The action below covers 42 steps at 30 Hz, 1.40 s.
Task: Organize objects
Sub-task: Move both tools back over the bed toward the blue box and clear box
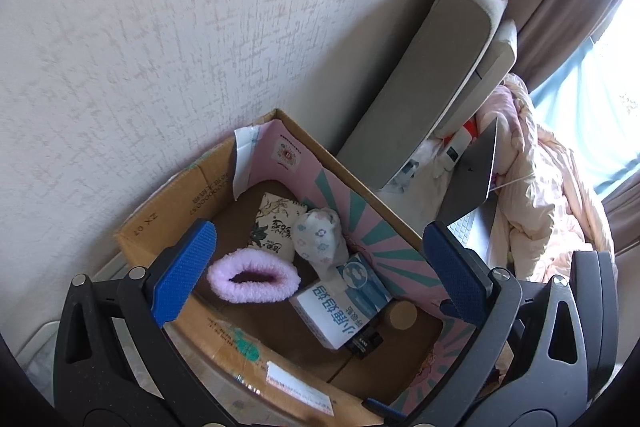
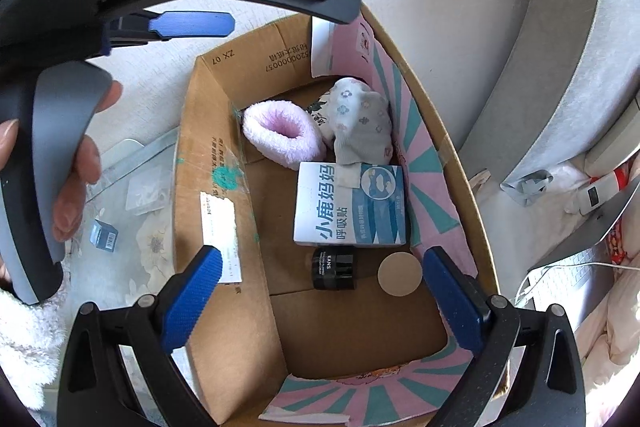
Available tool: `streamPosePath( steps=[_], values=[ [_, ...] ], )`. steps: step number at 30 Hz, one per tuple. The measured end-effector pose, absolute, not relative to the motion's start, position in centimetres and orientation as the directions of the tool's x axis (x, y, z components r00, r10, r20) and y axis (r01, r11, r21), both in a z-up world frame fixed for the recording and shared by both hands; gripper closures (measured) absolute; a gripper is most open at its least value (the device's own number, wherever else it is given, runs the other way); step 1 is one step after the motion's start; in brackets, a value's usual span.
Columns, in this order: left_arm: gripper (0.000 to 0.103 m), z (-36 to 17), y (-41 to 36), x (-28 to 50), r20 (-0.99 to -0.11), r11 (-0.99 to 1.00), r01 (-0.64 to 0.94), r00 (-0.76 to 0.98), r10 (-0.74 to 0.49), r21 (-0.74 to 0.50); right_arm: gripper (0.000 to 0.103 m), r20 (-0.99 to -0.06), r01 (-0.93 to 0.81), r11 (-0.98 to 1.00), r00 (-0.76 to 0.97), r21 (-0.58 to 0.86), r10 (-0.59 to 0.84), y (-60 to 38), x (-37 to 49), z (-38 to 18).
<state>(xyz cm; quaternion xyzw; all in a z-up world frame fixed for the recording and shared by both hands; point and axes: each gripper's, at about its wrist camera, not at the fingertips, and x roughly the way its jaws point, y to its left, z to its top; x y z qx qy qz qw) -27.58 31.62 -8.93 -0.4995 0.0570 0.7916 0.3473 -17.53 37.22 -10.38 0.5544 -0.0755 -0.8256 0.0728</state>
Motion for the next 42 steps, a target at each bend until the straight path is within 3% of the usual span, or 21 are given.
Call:
streamPosePath(
  steps=[10, 24, 42],
  values=[
    [0.0, -4.1, 27.2, -25.0, -0.797, -0.785, -0.575, -0.352, 0.49, -0.229, 0.003, -0.881, 0.052, -0.981, -0.433, 0.186, -0.19, 36.1, -16.4, -6.4],
    [0.0, 1.4, 15.1, -19.9, -0.715, -0.872, -0.42, -0.526, 0.46, -0.252, 0.003, -0.828, 0.137, -0.971, -0.508, 0.197, -0.24, 34.2, -15.5, -1.7],
    [0.0, 4.9, 2.0, -11.8, -0.615, -0.963, -0.205, -0.74, 0.271, -0.177, 0.003, -0.717, 0.295, -0.942, -0.62, 0.162, -0.318, 26.3, -15.3, 4.3]
  ],
)
